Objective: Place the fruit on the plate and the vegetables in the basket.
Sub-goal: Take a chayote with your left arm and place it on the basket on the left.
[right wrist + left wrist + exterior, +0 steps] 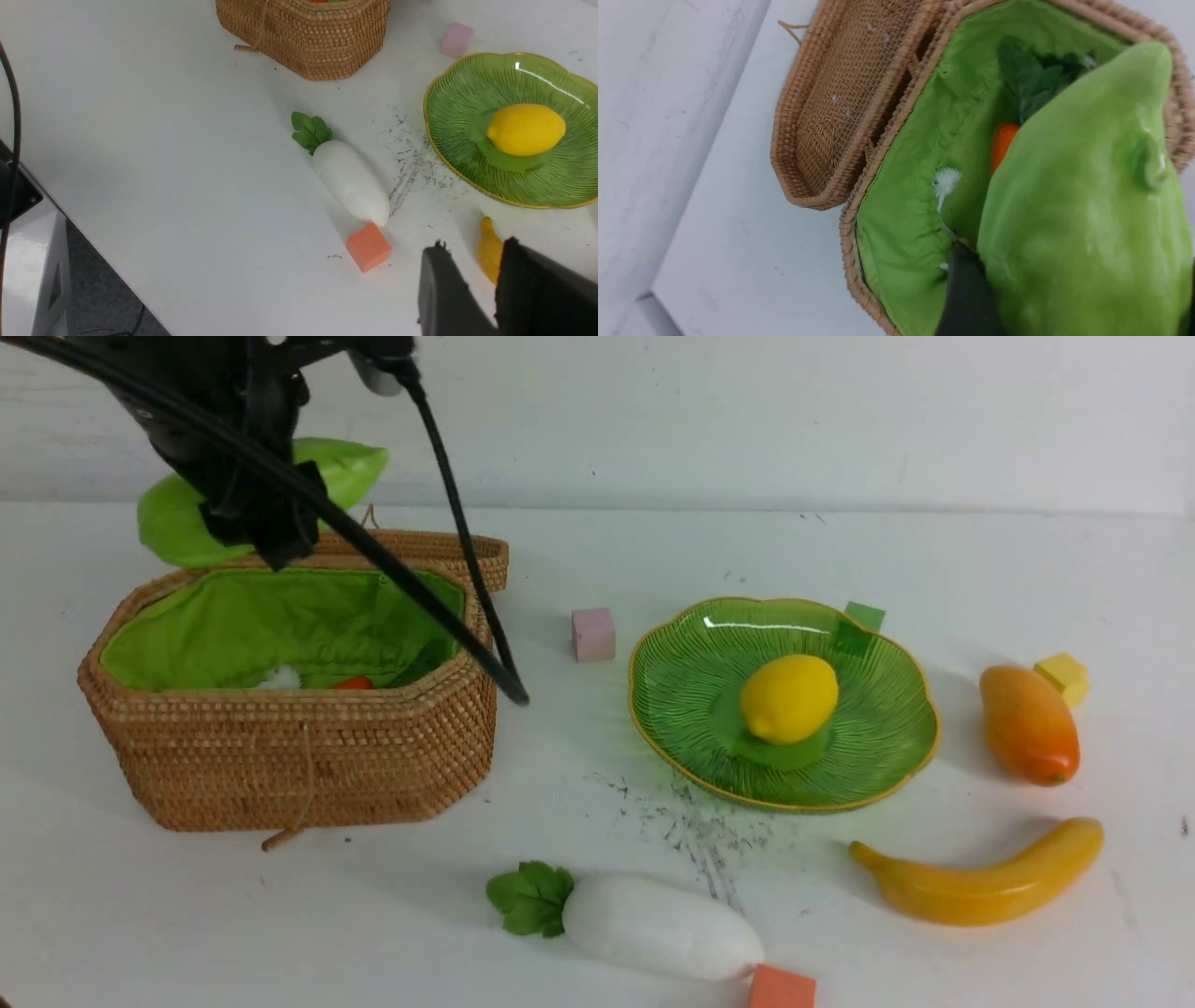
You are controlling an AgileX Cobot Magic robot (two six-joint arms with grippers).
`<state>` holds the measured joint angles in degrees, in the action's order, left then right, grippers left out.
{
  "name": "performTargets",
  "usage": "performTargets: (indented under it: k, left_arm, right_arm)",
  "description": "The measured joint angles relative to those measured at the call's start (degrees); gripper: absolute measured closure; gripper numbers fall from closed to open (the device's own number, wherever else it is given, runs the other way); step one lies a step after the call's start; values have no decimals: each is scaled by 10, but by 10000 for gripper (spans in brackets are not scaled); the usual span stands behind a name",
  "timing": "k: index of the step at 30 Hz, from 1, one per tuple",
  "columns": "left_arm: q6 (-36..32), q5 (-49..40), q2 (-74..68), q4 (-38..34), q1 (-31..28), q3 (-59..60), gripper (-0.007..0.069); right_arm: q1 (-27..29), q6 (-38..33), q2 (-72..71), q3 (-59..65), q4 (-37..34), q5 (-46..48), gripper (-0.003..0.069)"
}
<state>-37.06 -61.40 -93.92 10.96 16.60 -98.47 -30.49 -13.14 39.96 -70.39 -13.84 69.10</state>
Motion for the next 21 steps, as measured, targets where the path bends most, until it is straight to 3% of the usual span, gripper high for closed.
performTargets:
  k: [3,12,21]
  left_arm:
    - [-9,17,-20,-47,-41,0,176]
    - [-18,35,-42,-48,-49,1,89]
    - [-17,33,-45,-41,-49,1,115]
  right_arm:
    - [0,0,0,0,0,0,468]
    - [0,0,0,0,0,-38,462]
    - [0,0,0,0,-1,-56,457]
